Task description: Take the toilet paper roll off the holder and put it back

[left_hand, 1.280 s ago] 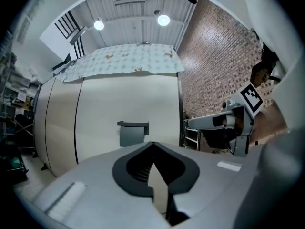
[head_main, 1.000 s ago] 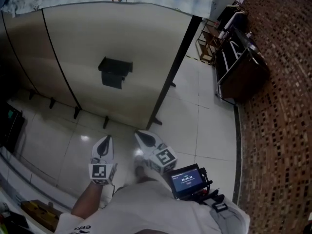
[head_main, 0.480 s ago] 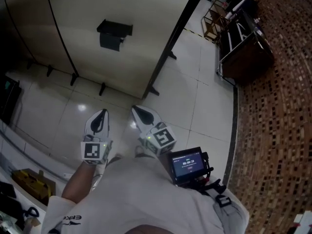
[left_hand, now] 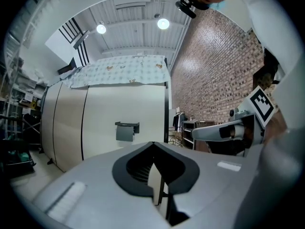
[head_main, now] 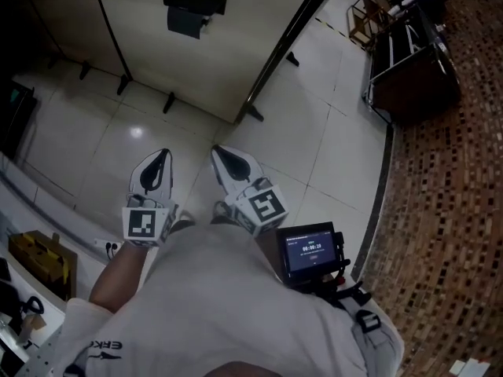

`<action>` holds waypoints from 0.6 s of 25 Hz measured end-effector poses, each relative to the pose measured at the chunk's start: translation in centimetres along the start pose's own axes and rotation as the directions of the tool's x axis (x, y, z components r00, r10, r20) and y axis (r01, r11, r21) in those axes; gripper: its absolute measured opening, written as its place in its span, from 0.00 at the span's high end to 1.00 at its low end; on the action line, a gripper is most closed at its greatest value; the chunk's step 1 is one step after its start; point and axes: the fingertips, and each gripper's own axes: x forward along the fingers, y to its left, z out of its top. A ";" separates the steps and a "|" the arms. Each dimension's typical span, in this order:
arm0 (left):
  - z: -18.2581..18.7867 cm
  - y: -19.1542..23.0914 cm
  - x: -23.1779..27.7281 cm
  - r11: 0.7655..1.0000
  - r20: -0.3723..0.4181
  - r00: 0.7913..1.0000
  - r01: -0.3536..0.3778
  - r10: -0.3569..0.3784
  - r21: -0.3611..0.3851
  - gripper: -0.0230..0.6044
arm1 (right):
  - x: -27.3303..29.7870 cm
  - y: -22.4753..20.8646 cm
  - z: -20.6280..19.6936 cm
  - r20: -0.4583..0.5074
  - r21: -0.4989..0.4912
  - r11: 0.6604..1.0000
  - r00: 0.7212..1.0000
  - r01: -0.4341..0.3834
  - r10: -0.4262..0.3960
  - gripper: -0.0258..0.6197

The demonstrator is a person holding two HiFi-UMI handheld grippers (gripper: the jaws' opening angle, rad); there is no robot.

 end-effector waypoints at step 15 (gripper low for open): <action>-2.1 -0.7 -1.7 1.000 -0.029 0.999 -0.025 0.024 -0.013 0.96 | -2.6 -0.6 -2.9 -0.040 0.036 0.997 0.997 0.069 -0.067 0.94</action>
